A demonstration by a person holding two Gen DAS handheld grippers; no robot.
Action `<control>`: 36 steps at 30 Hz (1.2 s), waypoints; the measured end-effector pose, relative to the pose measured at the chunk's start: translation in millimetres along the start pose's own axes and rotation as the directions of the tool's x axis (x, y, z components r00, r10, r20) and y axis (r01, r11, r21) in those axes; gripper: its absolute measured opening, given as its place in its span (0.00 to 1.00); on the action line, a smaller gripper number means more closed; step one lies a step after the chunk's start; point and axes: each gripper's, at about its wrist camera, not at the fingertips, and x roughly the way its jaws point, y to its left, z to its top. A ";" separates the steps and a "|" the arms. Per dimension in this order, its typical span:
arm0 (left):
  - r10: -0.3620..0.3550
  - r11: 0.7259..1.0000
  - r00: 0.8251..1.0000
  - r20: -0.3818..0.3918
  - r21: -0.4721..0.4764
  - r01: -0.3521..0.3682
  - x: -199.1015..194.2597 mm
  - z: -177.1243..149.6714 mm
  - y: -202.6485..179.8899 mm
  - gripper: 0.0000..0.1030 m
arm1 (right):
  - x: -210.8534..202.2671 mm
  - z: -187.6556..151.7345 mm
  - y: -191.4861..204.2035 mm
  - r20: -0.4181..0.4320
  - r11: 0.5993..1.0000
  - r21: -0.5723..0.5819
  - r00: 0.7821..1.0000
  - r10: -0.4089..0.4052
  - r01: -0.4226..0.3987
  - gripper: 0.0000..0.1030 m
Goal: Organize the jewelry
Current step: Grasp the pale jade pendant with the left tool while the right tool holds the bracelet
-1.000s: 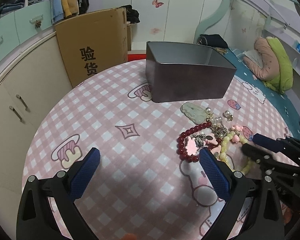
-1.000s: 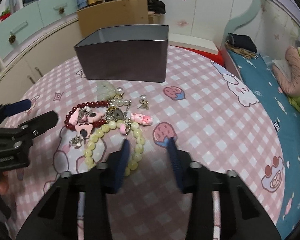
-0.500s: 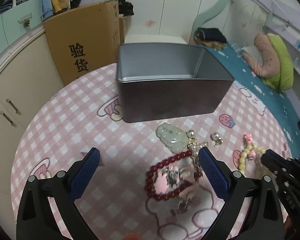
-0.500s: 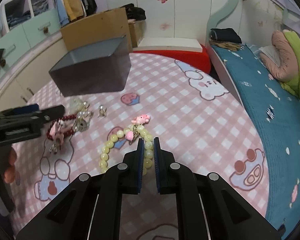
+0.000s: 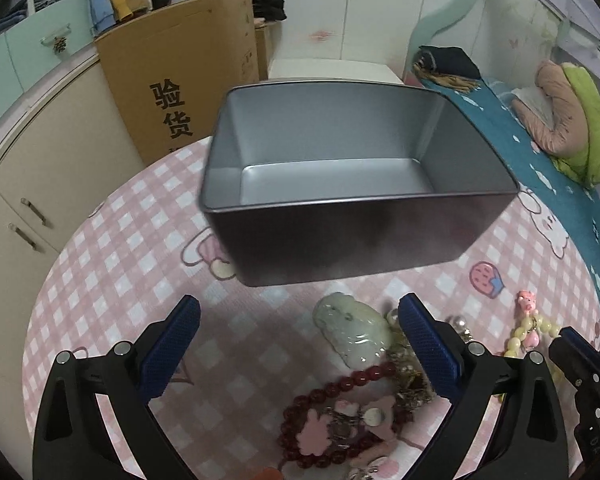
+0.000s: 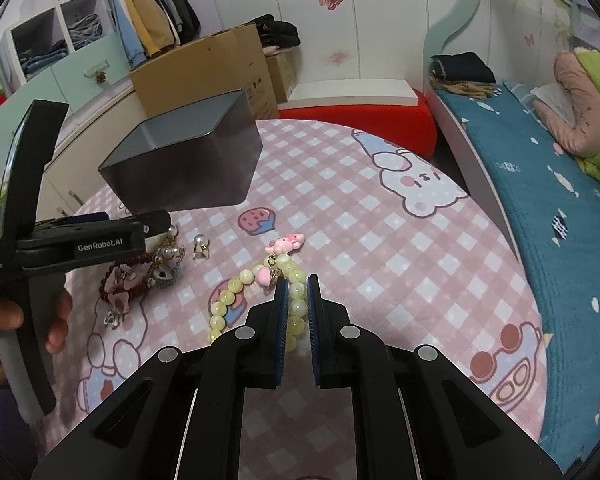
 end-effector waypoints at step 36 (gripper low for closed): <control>-0.095 0.990 0.994 0.048 0.112 0.089 -14.6 -21.8 8.6 0.12 | 1.0 -8.0 6.8 -0.006 1.000 0.019 1.000 -0.008 0.008 0.10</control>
